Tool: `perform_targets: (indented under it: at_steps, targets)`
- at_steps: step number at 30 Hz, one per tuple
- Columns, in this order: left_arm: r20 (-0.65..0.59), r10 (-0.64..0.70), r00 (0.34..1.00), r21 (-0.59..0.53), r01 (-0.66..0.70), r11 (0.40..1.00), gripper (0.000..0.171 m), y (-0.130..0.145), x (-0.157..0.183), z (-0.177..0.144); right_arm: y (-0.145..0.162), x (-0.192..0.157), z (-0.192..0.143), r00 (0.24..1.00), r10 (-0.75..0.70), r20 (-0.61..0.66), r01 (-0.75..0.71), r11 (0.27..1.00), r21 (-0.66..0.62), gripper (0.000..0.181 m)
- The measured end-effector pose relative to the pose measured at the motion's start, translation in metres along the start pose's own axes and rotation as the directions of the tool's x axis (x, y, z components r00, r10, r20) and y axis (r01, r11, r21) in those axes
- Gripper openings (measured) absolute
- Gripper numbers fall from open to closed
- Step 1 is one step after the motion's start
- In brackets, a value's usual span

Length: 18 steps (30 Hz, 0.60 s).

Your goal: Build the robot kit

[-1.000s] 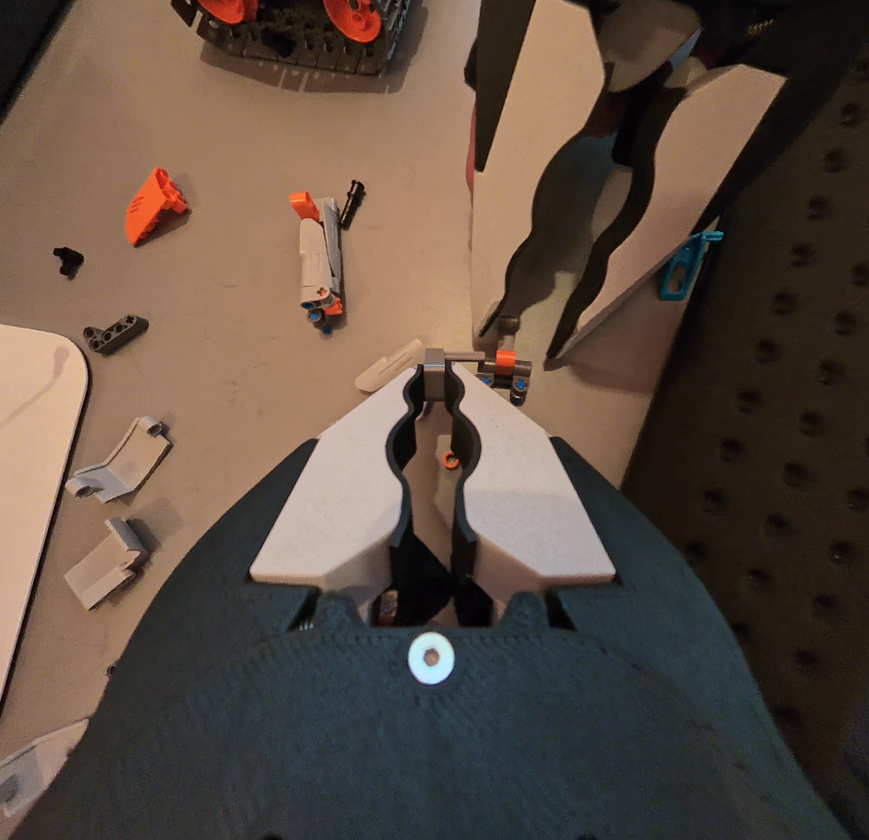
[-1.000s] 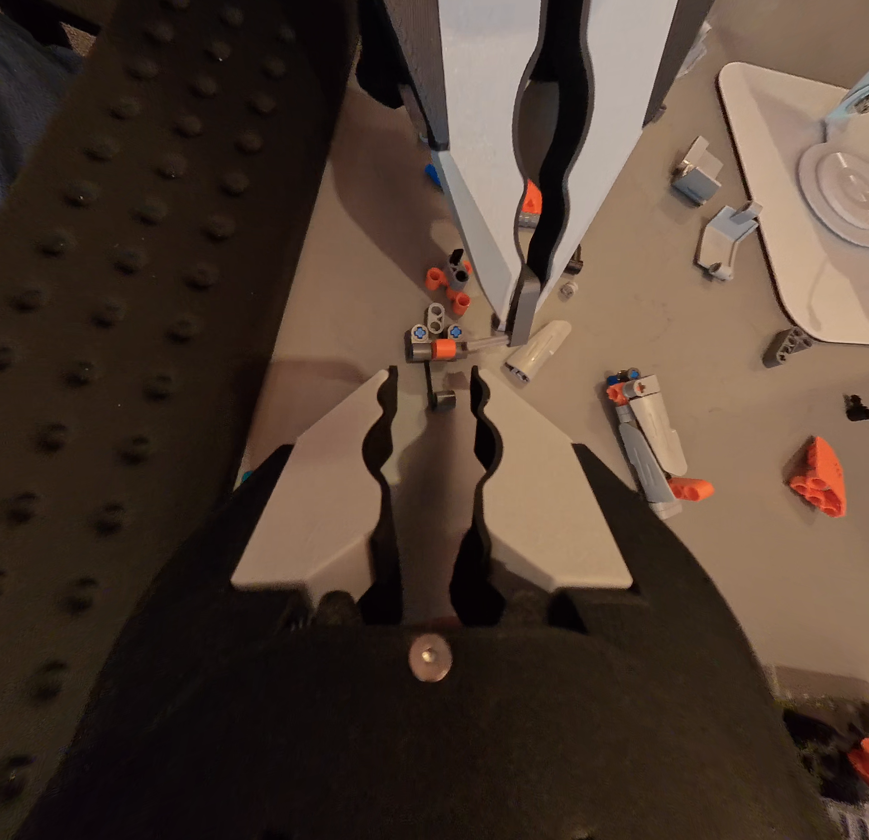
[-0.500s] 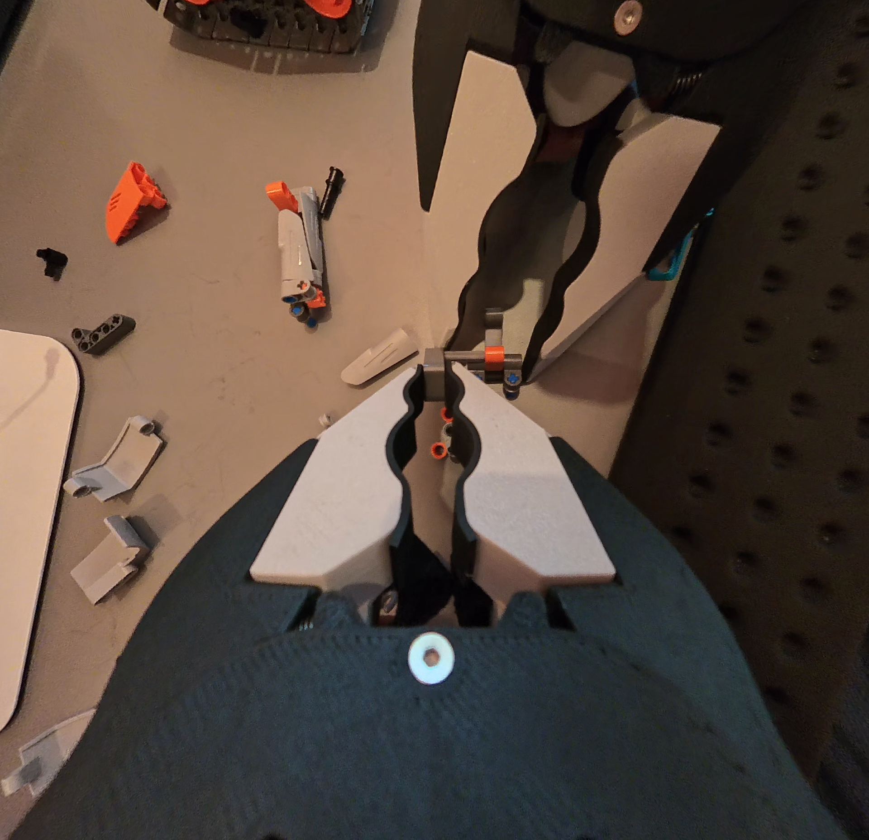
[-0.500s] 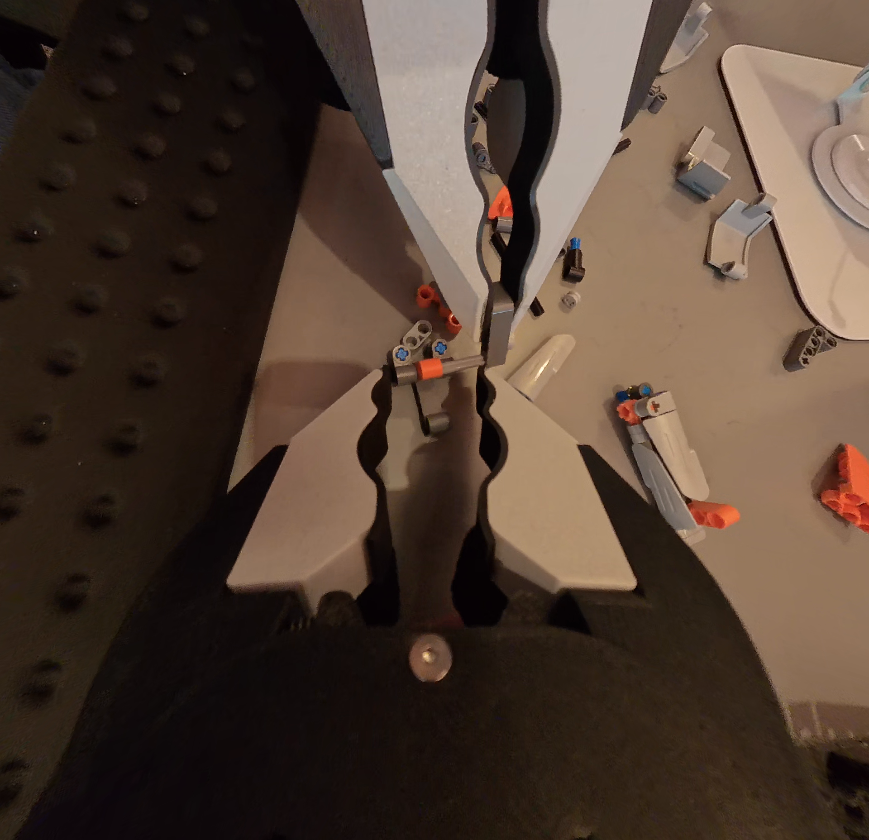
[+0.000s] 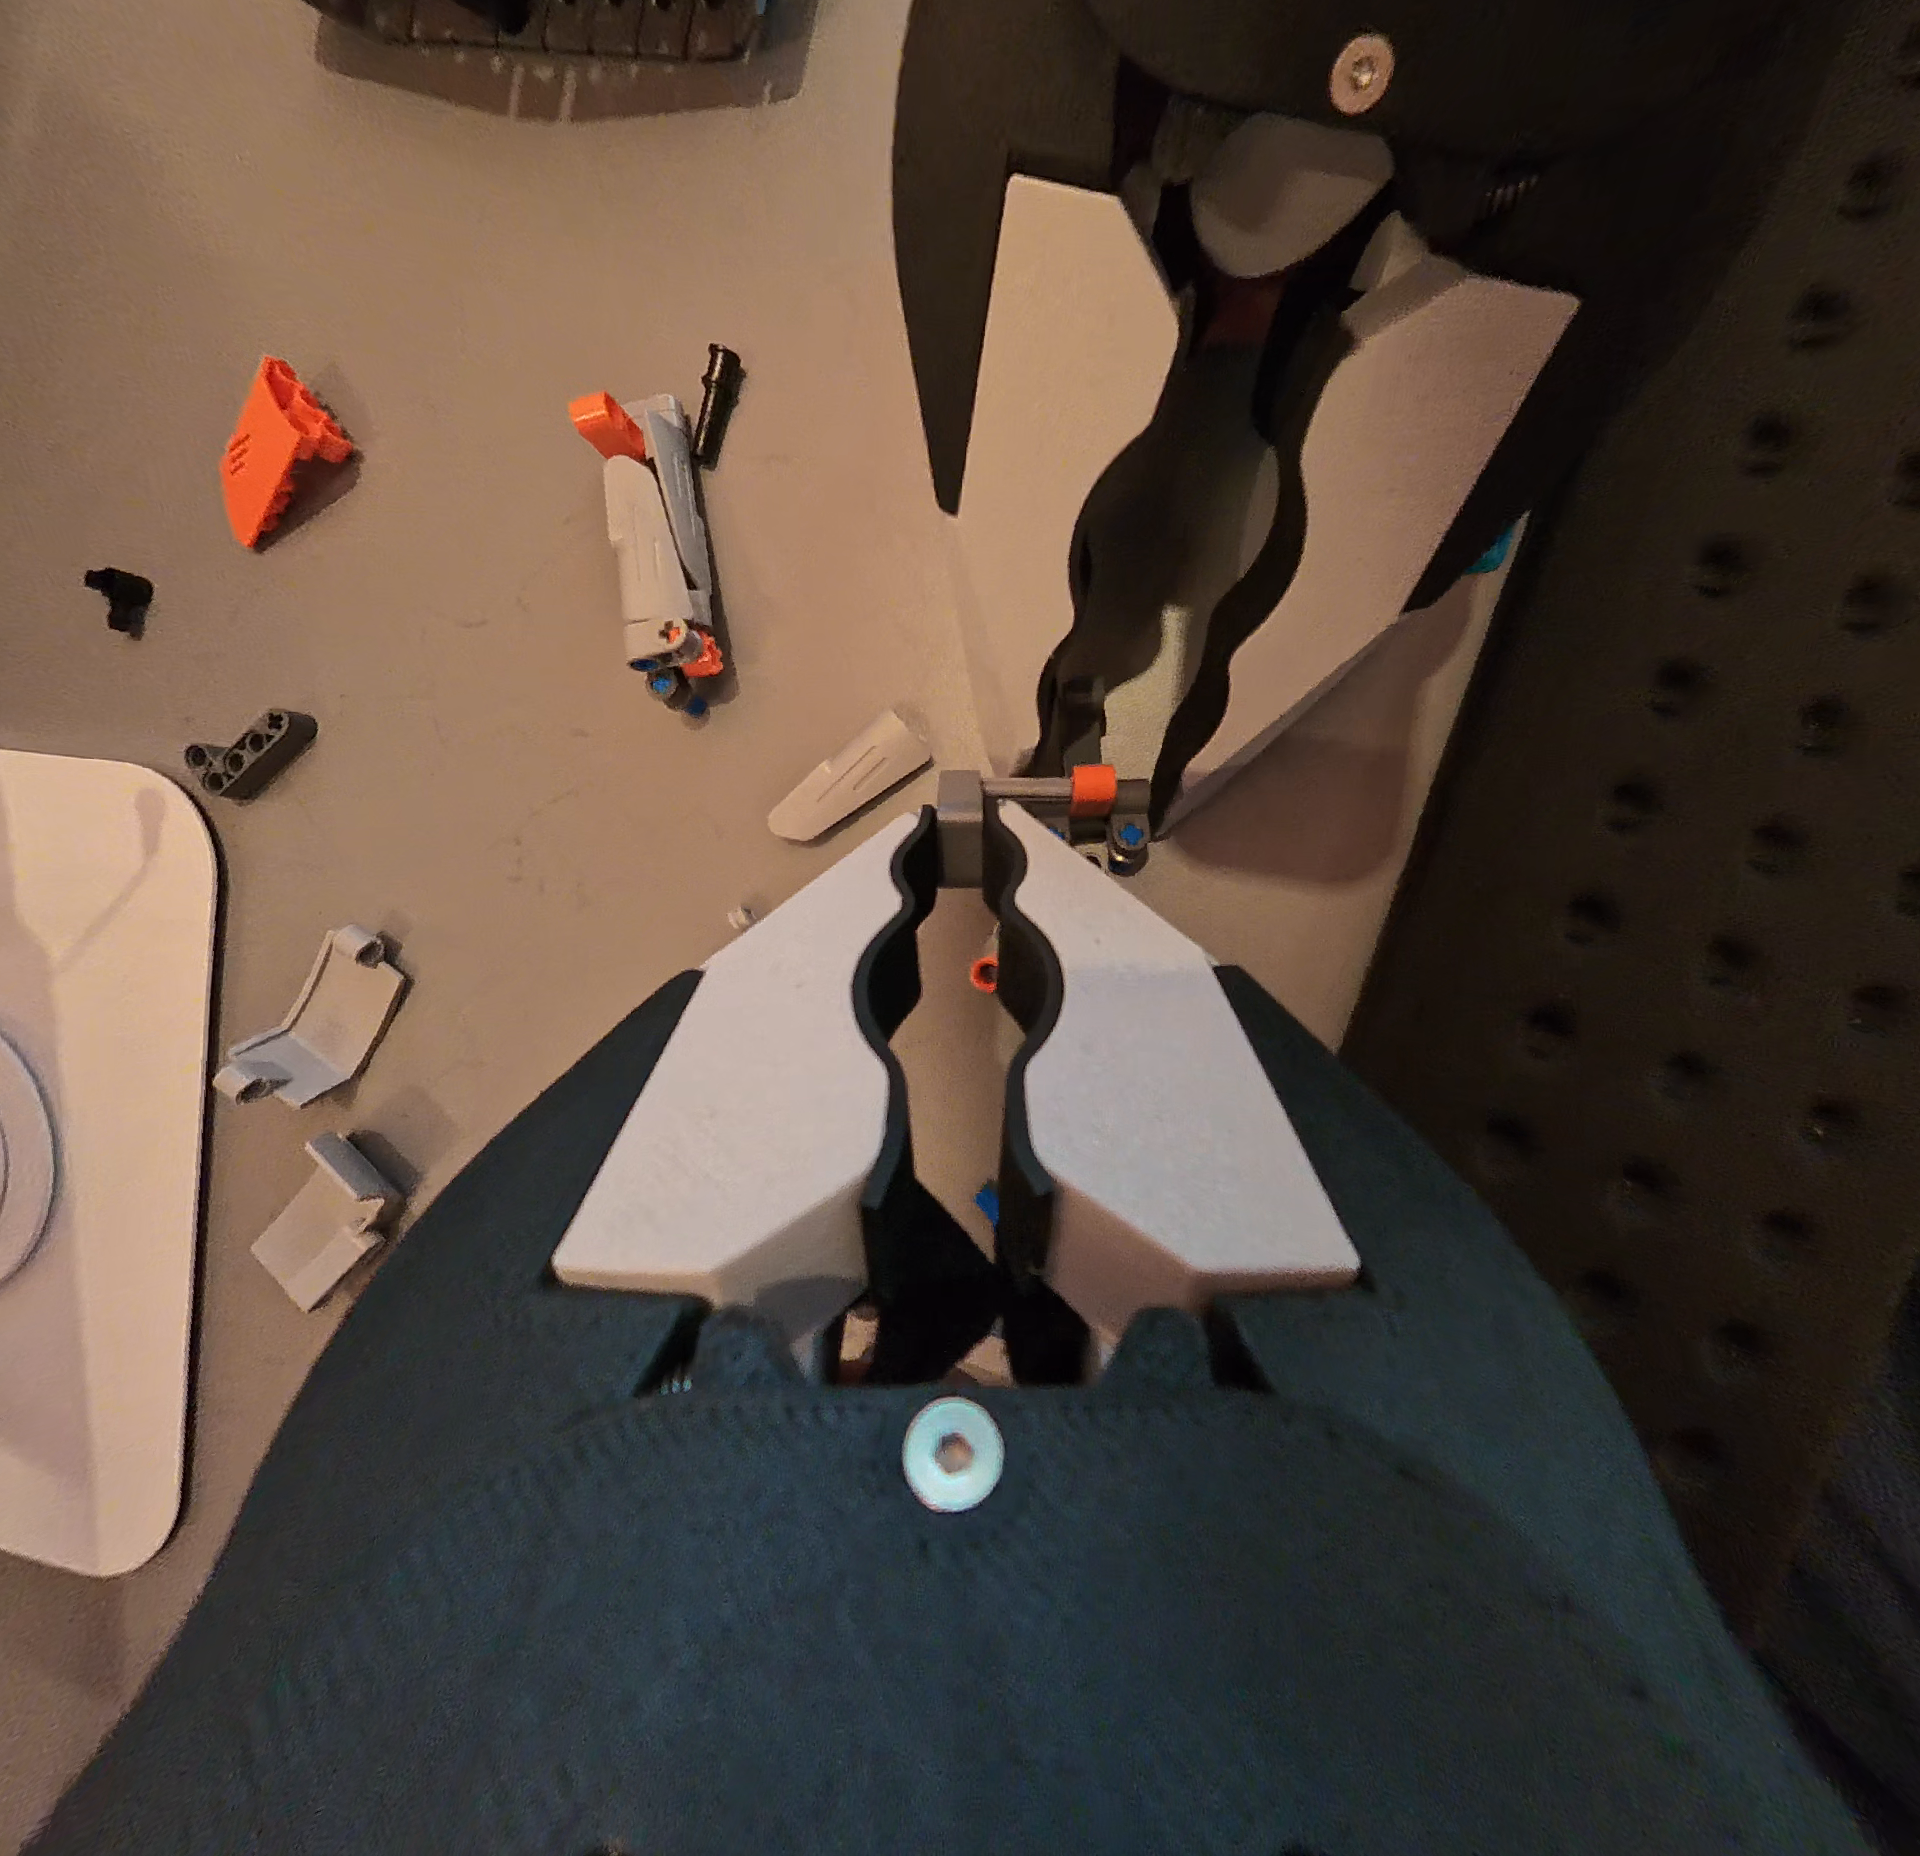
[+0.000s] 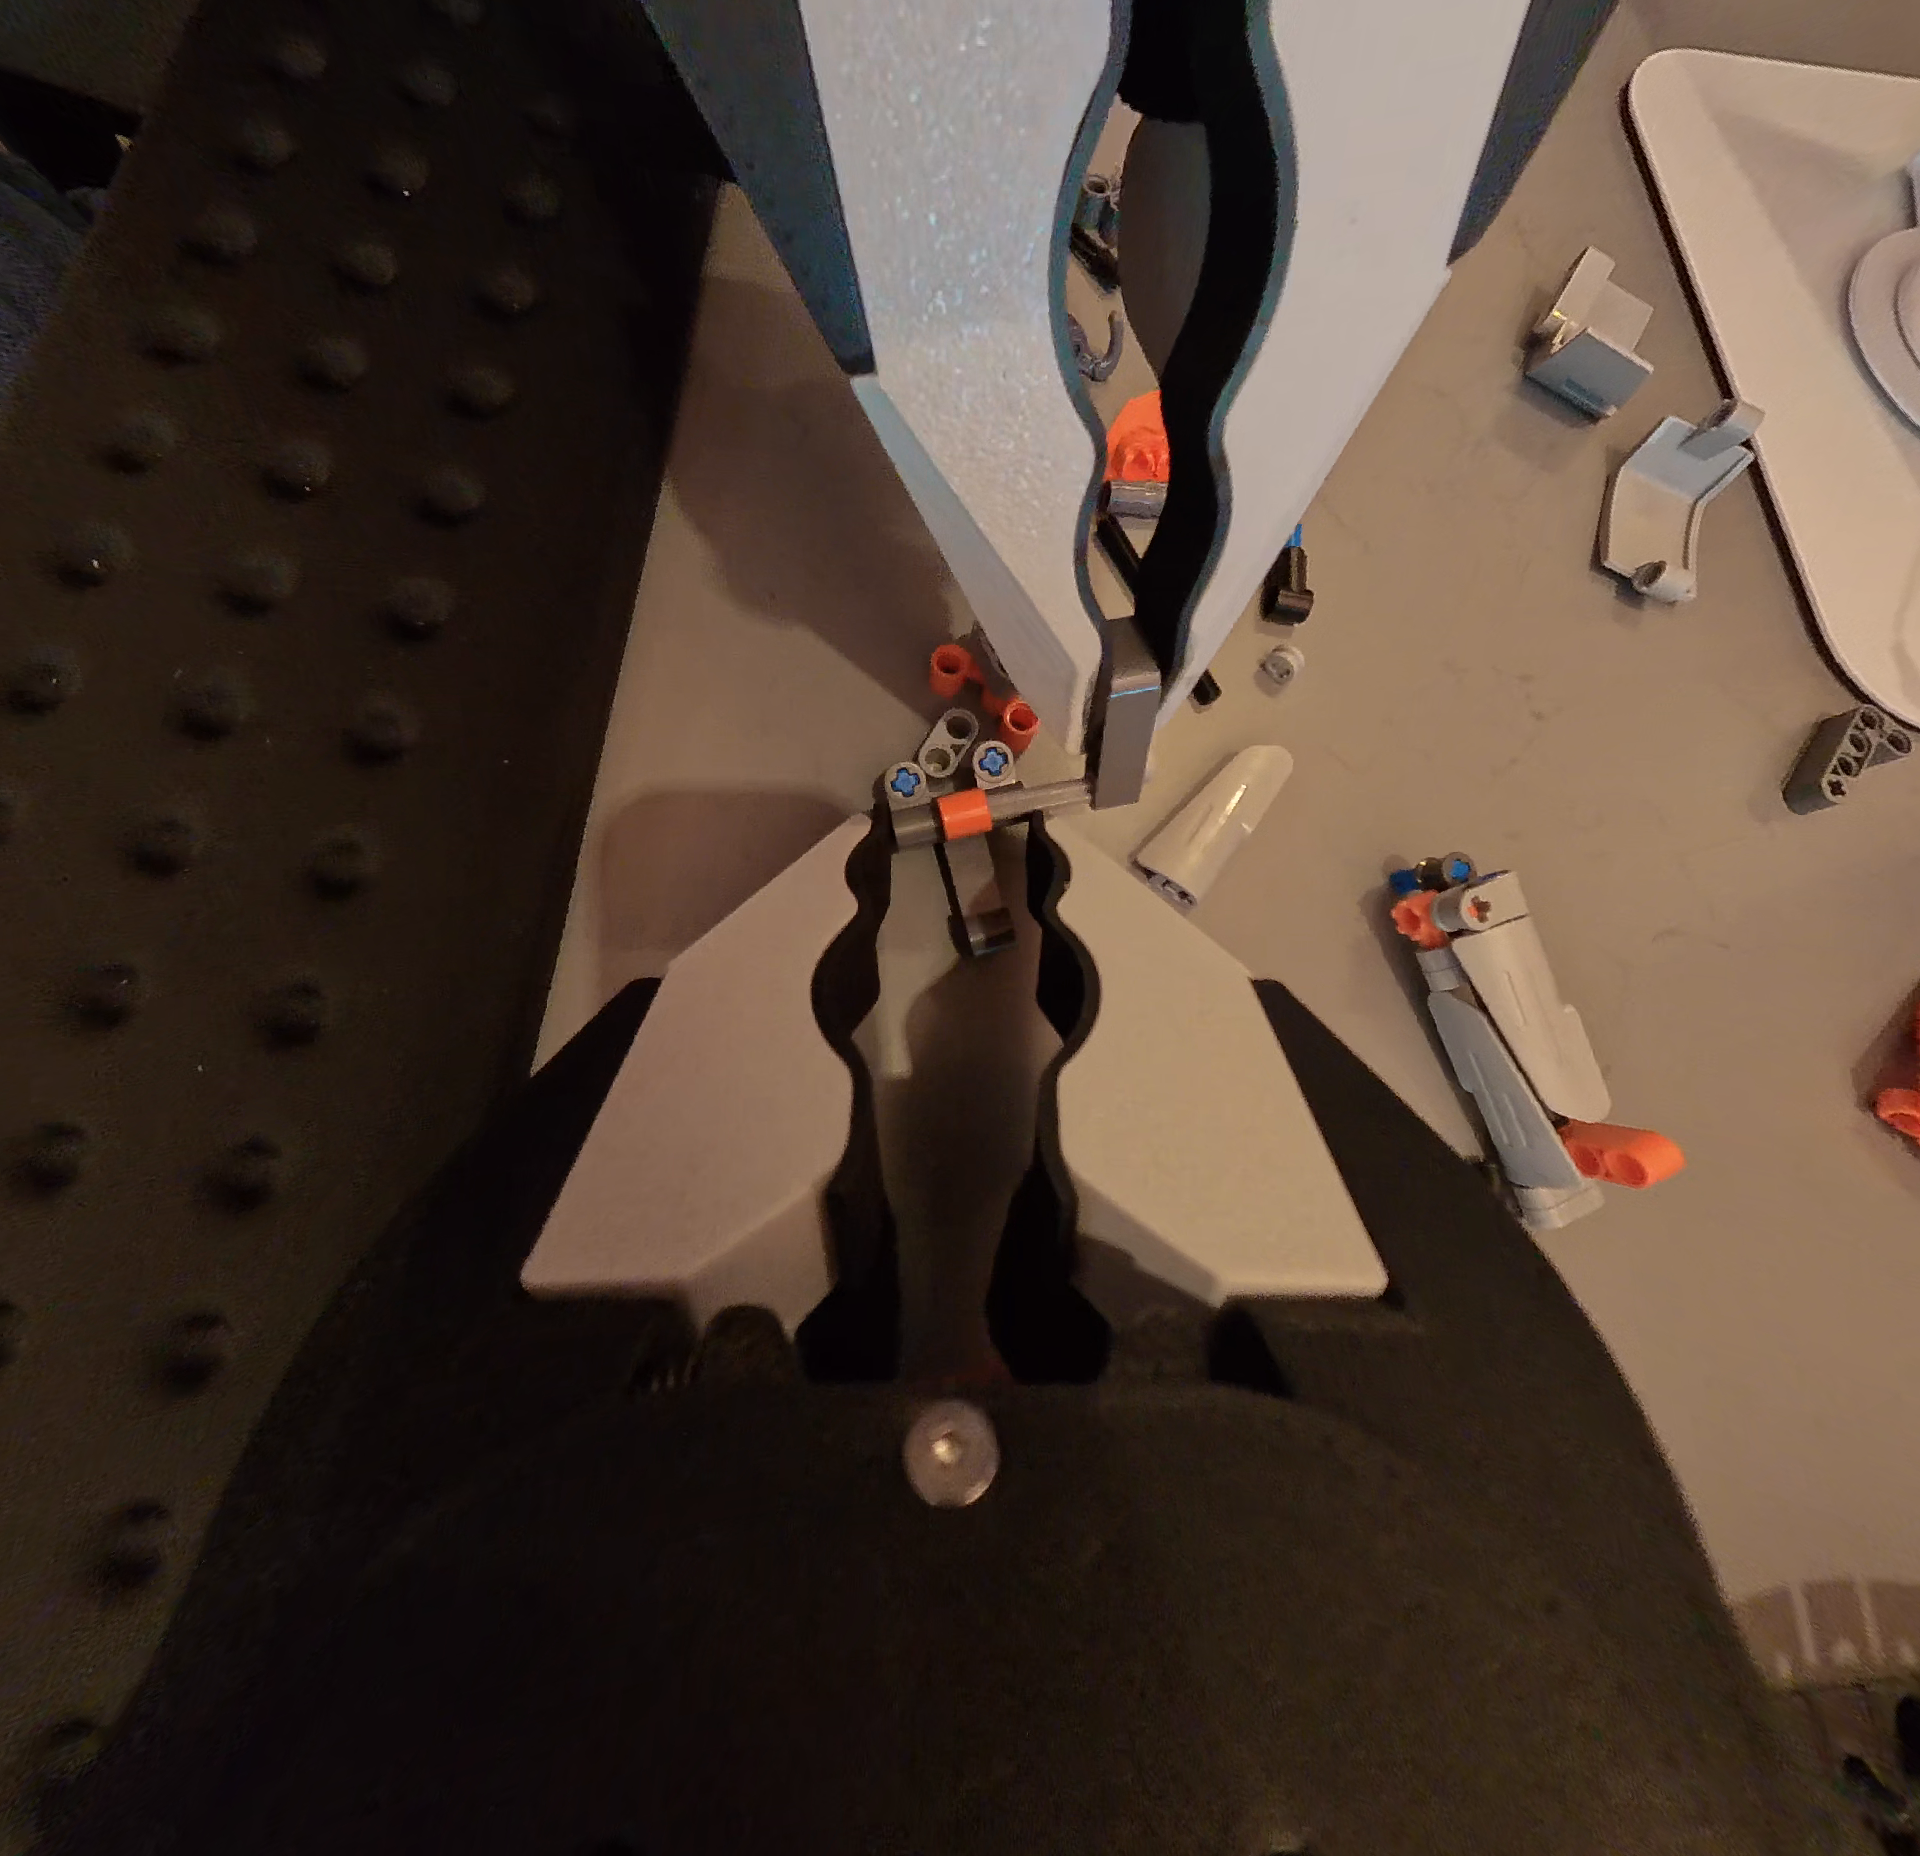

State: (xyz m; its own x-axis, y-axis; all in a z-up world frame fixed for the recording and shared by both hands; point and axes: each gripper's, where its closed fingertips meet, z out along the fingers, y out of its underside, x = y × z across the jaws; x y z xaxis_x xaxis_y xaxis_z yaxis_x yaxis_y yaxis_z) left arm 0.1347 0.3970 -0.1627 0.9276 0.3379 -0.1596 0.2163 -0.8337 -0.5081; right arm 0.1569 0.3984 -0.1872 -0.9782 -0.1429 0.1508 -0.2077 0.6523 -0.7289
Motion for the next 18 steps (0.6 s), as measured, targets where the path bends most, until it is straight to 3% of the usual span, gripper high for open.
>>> perform_targets:
  at_steps: [12,18]
  targets:
    - [-0.008,0.045,0.999,-0.083,-0.045,0.996,0.006,-0.003,-0.0015,-0.0005,0.0003,0.0007,-0.0001,1.0,0.015,0.006,-0.015,1.0,0.0,0.025]
    - [-0.042,-0.009,0.999,-0.071,0.006,0.997,0.006,-0.0029,-0.0014,0.001,0.0009,0.0013,-0.0003,1.0,0.023,0.006,-0.023,1.0,-0.002,0.025]
